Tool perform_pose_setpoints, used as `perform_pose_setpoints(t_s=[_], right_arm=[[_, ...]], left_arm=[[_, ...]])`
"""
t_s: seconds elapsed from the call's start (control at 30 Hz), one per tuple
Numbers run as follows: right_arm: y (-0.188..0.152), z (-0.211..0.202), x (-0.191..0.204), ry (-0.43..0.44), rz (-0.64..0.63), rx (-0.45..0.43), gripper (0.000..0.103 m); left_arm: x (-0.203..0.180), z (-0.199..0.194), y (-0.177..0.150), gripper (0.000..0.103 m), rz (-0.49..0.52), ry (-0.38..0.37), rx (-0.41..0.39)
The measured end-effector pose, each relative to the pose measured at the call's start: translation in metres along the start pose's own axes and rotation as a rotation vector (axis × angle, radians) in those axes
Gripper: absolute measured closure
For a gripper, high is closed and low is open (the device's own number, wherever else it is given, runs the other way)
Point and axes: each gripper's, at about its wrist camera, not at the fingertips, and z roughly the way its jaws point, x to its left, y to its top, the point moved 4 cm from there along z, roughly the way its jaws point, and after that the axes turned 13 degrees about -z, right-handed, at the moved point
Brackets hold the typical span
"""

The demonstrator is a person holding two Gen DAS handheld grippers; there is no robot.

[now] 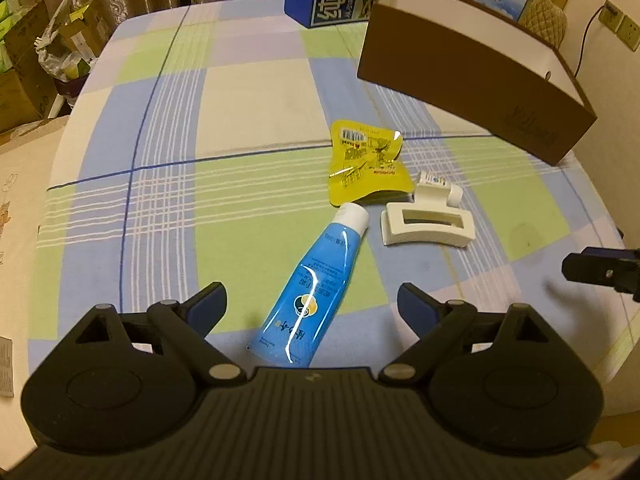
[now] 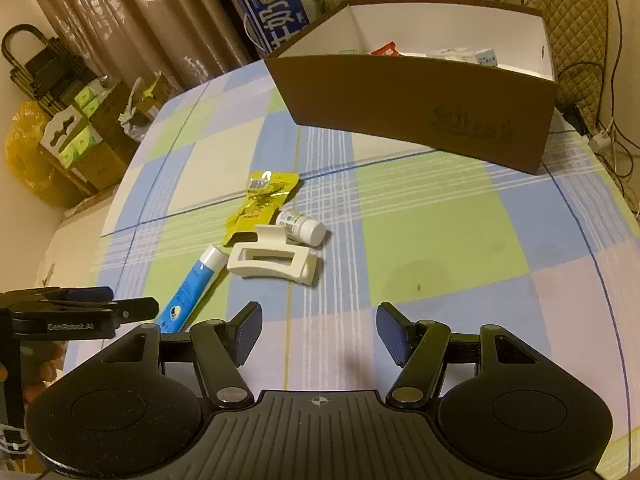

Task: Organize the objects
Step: 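Withdraw both grippers from the brown box back over the table items, then grasp the blue toothpaste tube with the left gripper while the right gripper grasps the white claw clip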

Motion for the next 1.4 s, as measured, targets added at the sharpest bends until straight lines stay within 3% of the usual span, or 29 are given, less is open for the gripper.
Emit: perform_pose_setpoints(t_s=[0.47,0.93,1.13,1.27,1.4], right_arm=[[0.006,0.028,-0.004,0.021,-0.034,0.057,0.042],[0.018,0.049,-0.003,0.037,-0.098,0.086,0.042],[0.029,0.066,0.012,0.073,-0.21,0.072,0.042],[0.036,0.078,0.023,0.112,-0.286,0.055,0.042],[0.041,0.091,0.033,0.14,-0.358,0.039,0.042]], left_arm=[[-0.006,0.045,0.006,0.023,0.052,0.048,0.045],[-0.015,0.075,0.016,0.034,0.095,0.045,0.067],[-0.017,0.081,0.019,0.043,0.103,0.045,0.059],[-0.014,0.079,0.02,0.063,0.095,0.044,0.048],[-0.005,0.075,0.021,0.068,0.062,0.049,0.049]])
